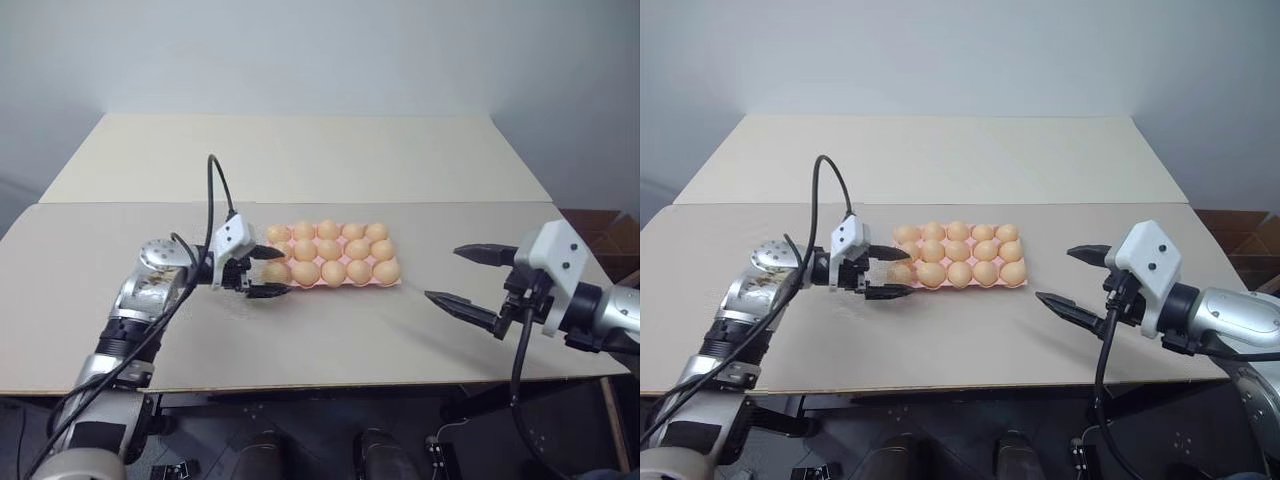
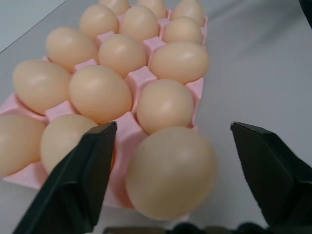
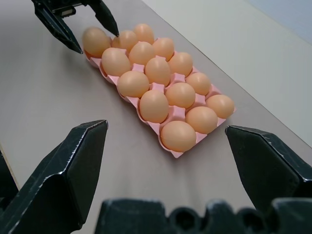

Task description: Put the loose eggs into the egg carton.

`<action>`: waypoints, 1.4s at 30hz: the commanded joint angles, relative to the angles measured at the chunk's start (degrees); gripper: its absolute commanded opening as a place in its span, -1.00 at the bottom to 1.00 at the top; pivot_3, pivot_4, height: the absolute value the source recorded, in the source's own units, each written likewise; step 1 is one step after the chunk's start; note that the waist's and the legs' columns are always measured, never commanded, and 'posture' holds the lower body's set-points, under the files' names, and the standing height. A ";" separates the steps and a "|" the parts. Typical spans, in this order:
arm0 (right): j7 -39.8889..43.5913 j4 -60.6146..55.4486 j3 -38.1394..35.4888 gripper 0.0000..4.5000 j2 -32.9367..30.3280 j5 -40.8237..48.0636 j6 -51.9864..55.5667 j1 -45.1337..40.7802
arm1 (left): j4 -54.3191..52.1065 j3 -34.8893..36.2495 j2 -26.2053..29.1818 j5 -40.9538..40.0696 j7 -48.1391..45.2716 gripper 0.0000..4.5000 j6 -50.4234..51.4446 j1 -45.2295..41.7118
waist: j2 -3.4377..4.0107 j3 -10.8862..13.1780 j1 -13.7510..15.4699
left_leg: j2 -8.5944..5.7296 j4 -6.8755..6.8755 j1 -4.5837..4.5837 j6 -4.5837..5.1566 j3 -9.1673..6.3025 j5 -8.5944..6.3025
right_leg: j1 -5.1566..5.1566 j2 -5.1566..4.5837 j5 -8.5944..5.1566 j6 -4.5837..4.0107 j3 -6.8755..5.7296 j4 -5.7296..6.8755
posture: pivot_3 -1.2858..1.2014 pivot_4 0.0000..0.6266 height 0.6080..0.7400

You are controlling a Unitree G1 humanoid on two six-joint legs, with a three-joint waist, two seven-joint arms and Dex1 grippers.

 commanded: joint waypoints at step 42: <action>7.82 9.49 5.68 1.00 -0.02 -5.19 -6.79 -6.06 | -30.31 36.69 20.66 -27.54 0.71 0.99 12.27 34.74 | 0.02 -0.01 -0.14 | 0.11 -0.21 0.36 0.01 0.17 0.01 | 0.12 -0.01 -0.12 -0.20 0.07 0.00 | 0.03 -0.52 1.00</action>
